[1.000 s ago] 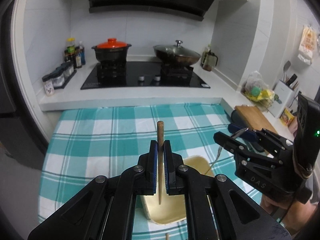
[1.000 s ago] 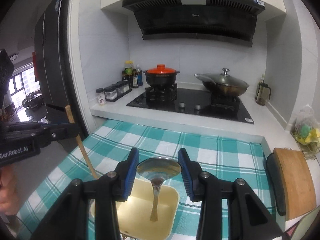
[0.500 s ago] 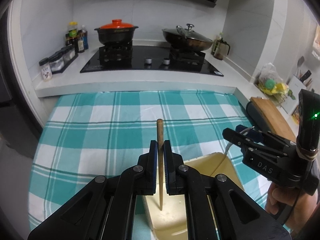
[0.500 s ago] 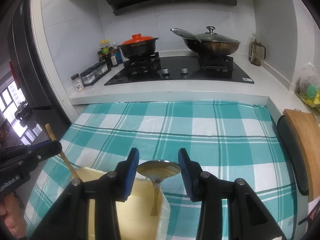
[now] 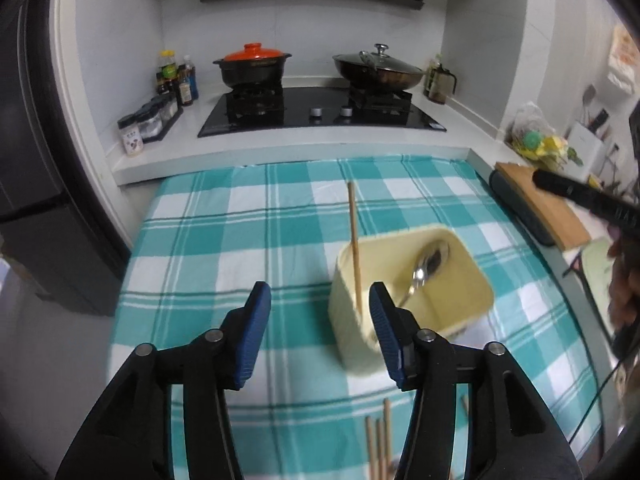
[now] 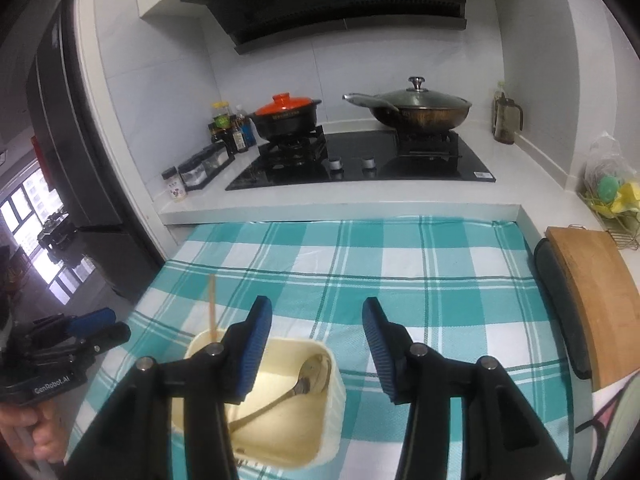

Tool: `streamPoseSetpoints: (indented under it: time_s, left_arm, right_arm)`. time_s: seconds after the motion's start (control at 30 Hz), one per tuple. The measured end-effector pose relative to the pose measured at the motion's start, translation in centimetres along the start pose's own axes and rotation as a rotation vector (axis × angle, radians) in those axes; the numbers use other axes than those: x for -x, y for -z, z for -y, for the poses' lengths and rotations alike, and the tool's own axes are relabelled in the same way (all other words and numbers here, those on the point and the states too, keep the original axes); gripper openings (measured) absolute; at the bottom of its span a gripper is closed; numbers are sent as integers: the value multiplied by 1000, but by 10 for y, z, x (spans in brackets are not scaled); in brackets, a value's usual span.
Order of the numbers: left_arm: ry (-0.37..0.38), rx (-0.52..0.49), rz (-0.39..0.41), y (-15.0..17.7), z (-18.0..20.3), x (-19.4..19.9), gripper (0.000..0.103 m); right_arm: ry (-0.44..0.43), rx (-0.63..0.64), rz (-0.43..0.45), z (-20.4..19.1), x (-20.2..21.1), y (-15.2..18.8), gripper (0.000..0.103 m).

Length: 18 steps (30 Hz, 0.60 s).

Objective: Organize utensils
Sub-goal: 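Open the right gripper dropping the spoon while the left gripper releases the chopstick into the box, then move both grippers back over the remaining chopsticks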

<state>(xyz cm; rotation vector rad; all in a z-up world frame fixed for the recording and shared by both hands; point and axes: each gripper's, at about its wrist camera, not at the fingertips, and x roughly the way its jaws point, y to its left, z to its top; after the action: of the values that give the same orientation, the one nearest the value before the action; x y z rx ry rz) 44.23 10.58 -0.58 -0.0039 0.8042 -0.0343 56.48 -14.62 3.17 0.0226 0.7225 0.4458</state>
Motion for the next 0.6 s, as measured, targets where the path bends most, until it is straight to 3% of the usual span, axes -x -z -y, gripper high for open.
streamPoseSetpoints:
  time_s: [0.07,0.2,0.37,0.53,0.6]
  left_arm:
    - [-22,-54,-20,40,-3,29,63]
    - [-57,-79,-74,131,-9,76,72]
    - [-70,9,-86,227,-4,107,78]
    - [-13,160,-114,282,11,106,78]
    - [-17,157,-106,289,20,105,78]
  right_arm:
    - [-18,41,11,0,41,14,58]
    - [-33,126,-10,2,114,70,59]
    - [54,194,-35,6,174,188,59]
    - [208,104,-70,5,194,315,59]
    - [248,41,-63,-2,199,353,59]
